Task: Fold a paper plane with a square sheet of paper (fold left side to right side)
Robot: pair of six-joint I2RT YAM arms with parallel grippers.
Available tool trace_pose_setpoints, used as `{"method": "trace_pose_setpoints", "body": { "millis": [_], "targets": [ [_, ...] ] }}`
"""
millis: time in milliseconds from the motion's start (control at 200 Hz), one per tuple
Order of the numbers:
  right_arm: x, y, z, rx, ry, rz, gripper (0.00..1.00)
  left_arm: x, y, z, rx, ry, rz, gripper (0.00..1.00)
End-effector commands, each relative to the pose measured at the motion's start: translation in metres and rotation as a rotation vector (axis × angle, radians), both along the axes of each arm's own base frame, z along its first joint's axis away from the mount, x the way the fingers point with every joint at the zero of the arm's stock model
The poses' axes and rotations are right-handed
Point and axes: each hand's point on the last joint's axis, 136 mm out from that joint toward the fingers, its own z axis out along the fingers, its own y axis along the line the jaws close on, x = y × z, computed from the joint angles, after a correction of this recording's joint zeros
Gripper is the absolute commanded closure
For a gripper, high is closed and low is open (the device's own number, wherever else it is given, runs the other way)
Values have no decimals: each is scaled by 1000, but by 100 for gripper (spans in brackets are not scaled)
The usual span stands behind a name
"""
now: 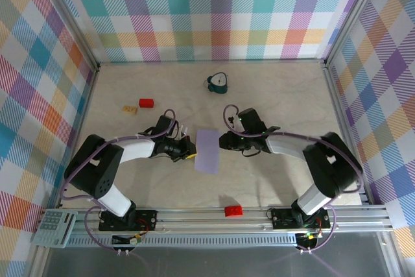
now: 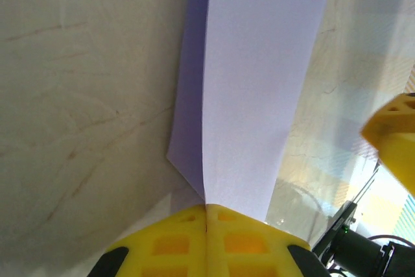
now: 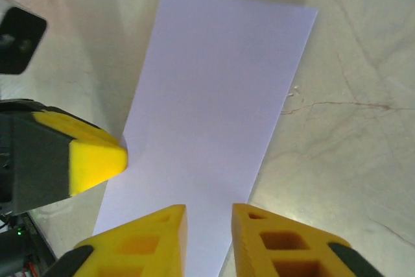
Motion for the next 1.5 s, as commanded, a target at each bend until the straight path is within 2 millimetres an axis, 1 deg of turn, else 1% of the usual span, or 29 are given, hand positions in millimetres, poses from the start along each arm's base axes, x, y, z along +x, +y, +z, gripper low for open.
{"method": "trace_pose_setpoints", "body": {
  "millis": [0, 145, 240, 370, 490, 600, 695, 790, 930, 1030, 1125, 1305, 1445, 1495],
  "targets": [
    [-15, -13, 8, -85, -107, 36, 70, 0, 1, 11, -11, 7, 82, 100],
    [-42, -9, 21, -177, -271, 117, 60, -2, -1, 16, -24, 22, 117, 100],
    [-63, 0, 24, -232, -381, 188, 54, -4, -4, 18, -22, 36, 114, 100],
    [-89, 13, 19, -348, -523, 302, 45, -6, -9, 18, -28, 57, 104, 100],
    [-103, 26, 11, -461, -616, 388, 38, -6, -12, 21, -33, 64, 95, 100],
    [-108, 40, 4, -551, -679, 457, 32, -6, -14, 22, -32, 60, 90, 100],
    [-104, 50, -4, -604, -705, 491, 28, -7, -15, 23, -34, 62, 86, 100],
    [-100, 60, -10, -630, -731, 523, 27, -9, -15, 21, -30, 67, 81, 100],
    [-89, 70, -12, -663, -775, 519, 27, -10, -15, 21, -25, 67, 80, 100],
    [-85, 76, -11, -665, -792, 510, 30, -10, -16, 21, -23, 68, 79, 100],
    [-84, 79, -10, -658, -798, 504, 34, -10, -16, 20, -21, 69, 79, 100],
    [-83, 80, -8, -648, -803, 491, 50, -10, -16, 19, -18, 70, 76, 100],
    [-83, 79, -7, -643, -798, 486, 69, -10, -16, 18, -14, 71, 77, 100],
    [-84, 78, -8, -642, -795, 485, 76, -11, -15, 18, -14, 70, 75, 97]
  ]
}}
